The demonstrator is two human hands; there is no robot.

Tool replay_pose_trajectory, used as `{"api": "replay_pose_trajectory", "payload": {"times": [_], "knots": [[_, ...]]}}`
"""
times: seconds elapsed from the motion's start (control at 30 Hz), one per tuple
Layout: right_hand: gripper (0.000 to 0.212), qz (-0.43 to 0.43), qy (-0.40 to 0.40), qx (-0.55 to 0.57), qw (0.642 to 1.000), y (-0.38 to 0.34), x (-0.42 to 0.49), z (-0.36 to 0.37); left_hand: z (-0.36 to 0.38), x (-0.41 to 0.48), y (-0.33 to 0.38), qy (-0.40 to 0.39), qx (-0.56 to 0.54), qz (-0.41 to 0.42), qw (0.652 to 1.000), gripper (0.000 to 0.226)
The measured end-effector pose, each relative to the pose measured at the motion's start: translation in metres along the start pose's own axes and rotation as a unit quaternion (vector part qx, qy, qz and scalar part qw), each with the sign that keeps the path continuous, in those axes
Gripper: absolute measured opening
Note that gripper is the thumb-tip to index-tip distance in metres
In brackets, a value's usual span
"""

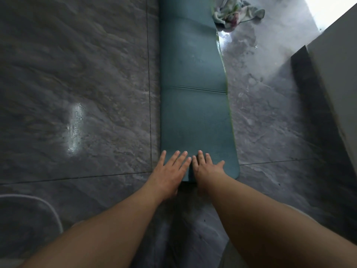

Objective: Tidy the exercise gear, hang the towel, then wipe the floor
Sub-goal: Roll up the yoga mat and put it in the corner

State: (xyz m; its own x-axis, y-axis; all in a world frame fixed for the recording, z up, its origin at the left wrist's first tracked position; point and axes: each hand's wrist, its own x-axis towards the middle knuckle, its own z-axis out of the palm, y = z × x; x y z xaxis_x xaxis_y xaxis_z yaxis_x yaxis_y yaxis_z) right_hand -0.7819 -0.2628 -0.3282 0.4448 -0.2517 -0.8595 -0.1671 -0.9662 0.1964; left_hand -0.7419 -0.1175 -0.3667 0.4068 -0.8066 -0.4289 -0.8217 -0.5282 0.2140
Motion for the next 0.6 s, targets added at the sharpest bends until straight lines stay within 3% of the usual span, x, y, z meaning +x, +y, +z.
{"api": "replay_pose_trajectory", "payload": {"times": [0.07,0.23,0.3,0.43,0.5,0.6], "knots": [[0.095,-0.004,0.015,0.004,1.0,-0.002,-0.001,-0.002,-0.003,0.001,0.005,0.059,-0.022,0.008,0.998,0.071],[0.089,0.0,0.074,0.011,0.997,0.003,-0.004,0.002,-0.009,0.009,0.003,0.192,-0.069,0.033,0.978,0.069],[0.082,0.003,0.095,0.03,0.995,0.005,-0.004,0.004,-0.012,0.009,0.002,0.174,-0.073,0.015,0.982,0.072],[0.07,-0.012,0.097,0.051,0.994,0.0,-0.002,0.008,-0.005,0.001,0.0,0.023,-0.027,-0.037,0.999,0.101],[0.068,-0.015,0.097,0.048,0.994,-0.002,0.0,0.009,0.001,0.0,0.001,0.004,-0.024,-0.061,0.998,0.107],[0.067,-0.02,0.103,0.027,0.994,0.001,-0.001,0.007,0.009,0.002,0.003,0.005,-0.045,-0.082,0.996,0.098]]}}
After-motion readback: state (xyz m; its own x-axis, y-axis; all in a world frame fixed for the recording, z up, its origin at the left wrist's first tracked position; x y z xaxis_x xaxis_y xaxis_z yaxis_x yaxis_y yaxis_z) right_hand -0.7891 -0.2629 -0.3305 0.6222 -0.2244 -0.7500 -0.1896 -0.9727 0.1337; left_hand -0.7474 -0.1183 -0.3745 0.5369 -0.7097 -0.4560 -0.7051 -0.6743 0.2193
